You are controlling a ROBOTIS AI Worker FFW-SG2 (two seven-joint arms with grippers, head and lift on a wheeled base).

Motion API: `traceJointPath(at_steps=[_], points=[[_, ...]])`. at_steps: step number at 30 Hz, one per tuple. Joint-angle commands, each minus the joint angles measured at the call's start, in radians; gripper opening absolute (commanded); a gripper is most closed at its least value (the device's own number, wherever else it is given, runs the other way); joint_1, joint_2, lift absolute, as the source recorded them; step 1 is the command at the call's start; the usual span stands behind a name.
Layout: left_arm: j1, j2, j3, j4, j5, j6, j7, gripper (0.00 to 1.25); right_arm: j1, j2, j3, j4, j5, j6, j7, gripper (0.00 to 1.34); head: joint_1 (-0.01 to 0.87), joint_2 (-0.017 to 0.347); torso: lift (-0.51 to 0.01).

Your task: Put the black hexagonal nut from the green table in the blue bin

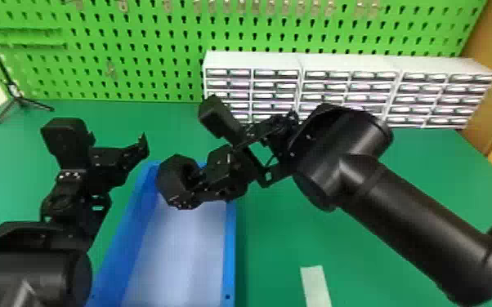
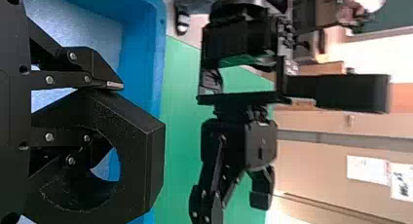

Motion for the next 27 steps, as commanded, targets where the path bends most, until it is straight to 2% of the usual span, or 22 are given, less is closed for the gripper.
traceJointPath(at_steps=[1, 15, 27], points=[[-0.002, 0.0, -0.001, 0.0, 0.0, 0.0, 0.0, 1.09, -0.026, -0.009, 0.056, 0.0, 0.031, 0.0, -0.012, 0.3, 0.683, 0.028, -0.096], [-0.004, 0.003, -0.004, 0.0, 0.0, 0.0, 0.0, 1.09, -0.095, -0.029, 0.173, 0.0, 0.057, 0.0, -0.04, 0.29, 0.683, 0.028, -0.096], [-0.005, 0.005, -0.004, 0.001, 0.003, 0.0, 0.0, 1.09, -0.099, -0.032, 0.181, -0.002, 0.055, 0.0, -0.043, 0.29, 0.683, 0.028, -0.096]])
